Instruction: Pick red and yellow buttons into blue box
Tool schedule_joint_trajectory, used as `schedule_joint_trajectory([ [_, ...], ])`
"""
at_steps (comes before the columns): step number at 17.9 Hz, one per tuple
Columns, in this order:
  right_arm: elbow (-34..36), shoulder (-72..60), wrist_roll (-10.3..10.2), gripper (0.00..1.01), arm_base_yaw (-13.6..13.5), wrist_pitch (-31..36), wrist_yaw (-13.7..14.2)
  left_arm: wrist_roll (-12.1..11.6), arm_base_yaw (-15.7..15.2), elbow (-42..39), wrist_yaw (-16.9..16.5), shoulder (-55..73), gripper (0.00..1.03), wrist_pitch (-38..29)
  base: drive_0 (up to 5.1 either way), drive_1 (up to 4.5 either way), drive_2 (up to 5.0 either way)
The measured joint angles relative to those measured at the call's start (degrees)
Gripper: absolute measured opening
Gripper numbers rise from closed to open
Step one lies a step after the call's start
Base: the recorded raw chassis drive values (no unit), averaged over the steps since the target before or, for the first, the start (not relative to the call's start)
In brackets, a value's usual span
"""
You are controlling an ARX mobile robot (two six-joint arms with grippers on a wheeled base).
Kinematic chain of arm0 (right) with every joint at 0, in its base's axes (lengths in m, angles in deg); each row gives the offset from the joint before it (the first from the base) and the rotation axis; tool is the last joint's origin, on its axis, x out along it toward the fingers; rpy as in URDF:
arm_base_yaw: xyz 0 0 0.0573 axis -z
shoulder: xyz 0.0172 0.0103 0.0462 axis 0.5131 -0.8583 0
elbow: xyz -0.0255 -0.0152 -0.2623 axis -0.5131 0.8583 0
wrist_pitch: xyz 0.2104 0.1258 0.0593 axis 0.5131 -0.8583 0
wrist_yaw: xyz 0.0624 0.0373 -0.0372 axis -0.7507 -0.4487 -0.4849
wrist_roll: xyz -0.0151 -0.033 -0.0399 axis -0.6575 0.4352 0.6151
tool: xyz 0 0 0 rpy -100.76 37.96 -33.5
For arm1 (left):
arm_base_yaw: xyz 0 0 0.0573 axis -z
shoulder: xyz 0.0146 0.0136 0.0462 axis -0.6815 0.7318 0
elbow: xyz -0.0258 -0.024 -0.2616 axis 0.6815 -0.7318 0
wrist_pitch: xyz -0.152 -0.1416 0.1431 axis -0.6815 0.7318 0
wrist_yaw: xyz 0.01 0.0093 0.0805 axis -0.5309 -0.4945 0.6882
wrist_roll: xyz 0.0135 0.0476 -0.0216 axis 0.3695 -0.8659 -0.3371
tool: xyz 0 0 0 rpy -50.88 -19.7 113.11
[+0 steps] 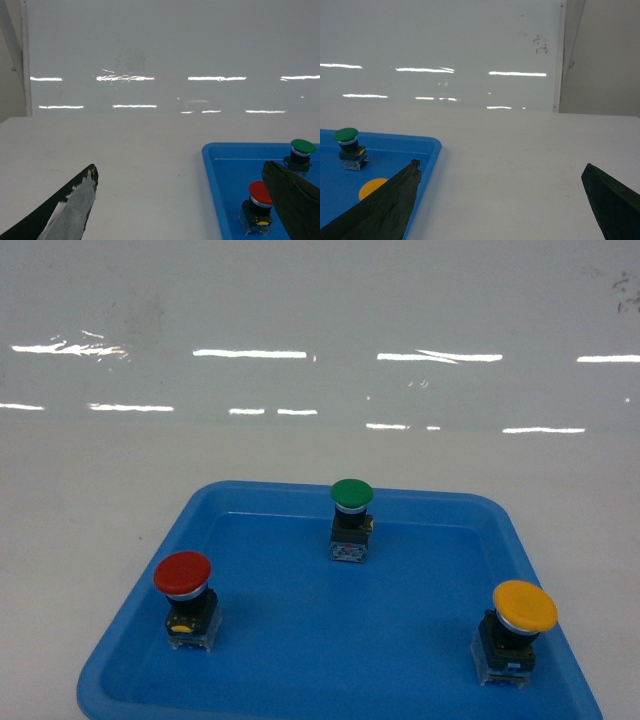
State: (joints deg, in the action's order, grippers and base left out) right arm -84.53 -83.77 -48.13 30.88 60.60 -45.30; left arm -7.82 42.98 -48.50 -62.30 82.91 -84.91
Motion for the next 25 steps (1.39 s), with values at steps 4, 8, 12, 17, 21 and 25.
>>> schedule_joint_trajectory([
  [4, 0.00, 0.00, 0.00, 0.98, 0.00, 0.00, 0.00, 0.00, 0.00, 0.00, 0.00, 0.02, 0.98, 0.00, 0.0, 0.00, 0.0],
  [8, 0.00, 0.00, 0.00, 0.98, 0.00, 0.00, 0.00, 0.00, 0.00, 0.00, 0.00, 0.00, 0.98, 0.00, 0.0, 0.00, 0.0],
  [12, 0.00, 0.00, 0.00, 0.98, 0.00, 0.00, 0.00, 0.00, 0.00, 0.00, 0.00, 0.02, 0.98, 0.00, 0.0, 0.00, 0.0],
  [17, 0.00, 0.00, 0.00, 0.98, 0.00, 0.00, 0.00, 0.04, -0.44, 0.00, -0.98, 0.00, 0.98, -0.13, 0.0, 0.00, 0.0],
  [21, 0.00, -0.15, 0.00, 0.98, -2.38, 0.55, 0.09, 0.00, -2.47, -0.02, -4.13, 0.09, 0.98, -1.03, 0.0, 0.00, 0.0],
  [25, -0.11, -8.81, 0.00, 0.98, -5.86, 7.67, 1.66, -0.02, -1.07, 0.00, -5.33, 7.58, 0.98, -8.52, 0.0, 0.00, 0.0],
])
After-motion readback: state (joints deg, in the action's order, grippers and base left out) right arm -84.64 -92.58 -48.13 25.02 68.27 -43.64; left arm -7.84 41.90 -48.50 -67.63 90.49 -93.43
